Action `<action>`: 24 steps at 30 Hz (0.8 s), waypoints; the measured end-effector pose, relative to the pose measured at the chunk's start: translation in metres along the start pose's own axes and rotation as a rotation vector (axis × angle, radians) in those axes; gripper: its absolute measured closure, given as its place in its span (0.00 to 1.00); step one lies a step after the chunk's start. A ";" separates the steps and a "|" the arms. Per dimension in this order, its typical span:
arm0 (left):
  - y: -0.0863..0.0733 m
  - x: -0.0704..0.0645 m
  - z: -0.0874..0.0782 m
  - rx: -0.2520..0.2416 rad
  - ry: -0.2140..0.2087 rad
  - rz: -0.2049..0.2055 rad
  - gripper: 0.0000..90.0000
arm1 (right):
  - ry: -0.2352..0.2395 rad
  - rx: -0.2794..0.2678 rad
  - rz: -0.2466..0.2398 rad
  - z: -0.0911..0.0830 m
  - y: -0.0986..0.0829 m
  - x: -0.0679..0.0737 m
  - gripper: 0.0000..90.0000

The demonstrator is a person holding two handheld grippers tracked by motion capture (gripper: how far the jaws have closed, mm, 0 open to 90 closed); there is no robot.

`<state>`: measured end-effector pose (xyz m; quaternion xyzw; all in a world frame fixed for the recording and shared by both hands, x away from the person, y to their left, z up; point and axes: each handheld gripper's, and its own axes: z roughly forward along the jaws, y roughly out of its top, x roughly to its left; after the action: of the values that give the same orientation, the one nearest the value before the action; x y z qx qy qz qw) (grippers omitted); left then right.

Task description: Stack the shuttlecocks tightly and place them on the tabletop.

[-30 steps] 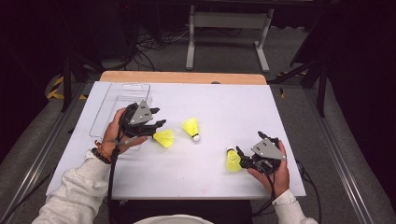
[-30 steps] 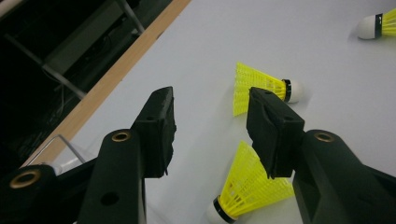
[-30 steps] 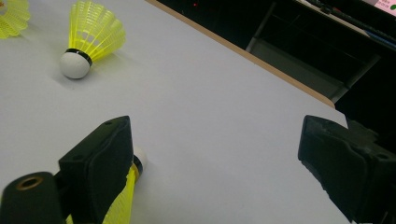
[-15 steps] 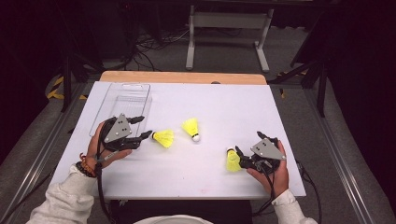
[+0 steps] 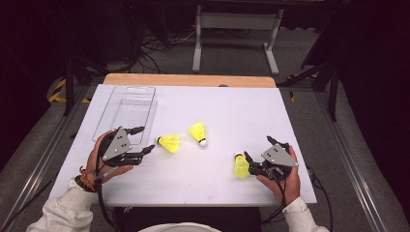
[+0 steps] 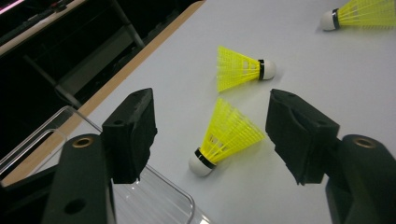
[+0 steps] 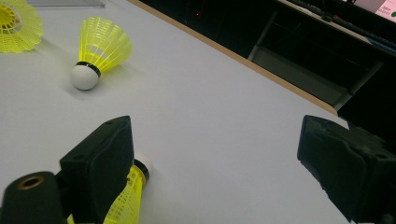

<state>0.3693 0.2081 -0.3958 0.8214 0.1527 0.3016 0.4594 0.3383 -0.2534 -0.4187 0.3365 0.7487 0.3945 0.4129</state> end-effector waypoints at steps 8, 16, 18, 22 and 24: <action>-0.019 -0.002 -0.018 -0.019 0.009 -0.030 0.28 | 0.001 -0.007 0.001 -0.001 0.001 0.001 0.13; -0.034 -0.002 -0.029 -0.019 0.041 -0.059 0.23 | 0.008 -0.011 0.001 0.000 0.003 0.003 0.13; -0.038 -0.001 -0.032 -0.022 0.044 -0.068 0.22 | 0.022 -0.016 0.015 -0.001 0.004 0.002 0.13; -0.047 0.000 -0.039 -0.036 0.041 -0.098 0.19 | 0.033 -0.029 0.022 -0.002 0.007 0.004 0.13; -0.050 0.000 -0.041 -0.039 0.043 -0.114 0.18 | 0.038 -0.029 0.018 -0.003 0.008 0.005 0.13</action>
<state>0.3443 0.2620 -0.4216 0.7957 0.2031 0.2954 0.4883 0.3354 -0.2463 -0.4125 0.3296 0.7475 0.4156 0.3998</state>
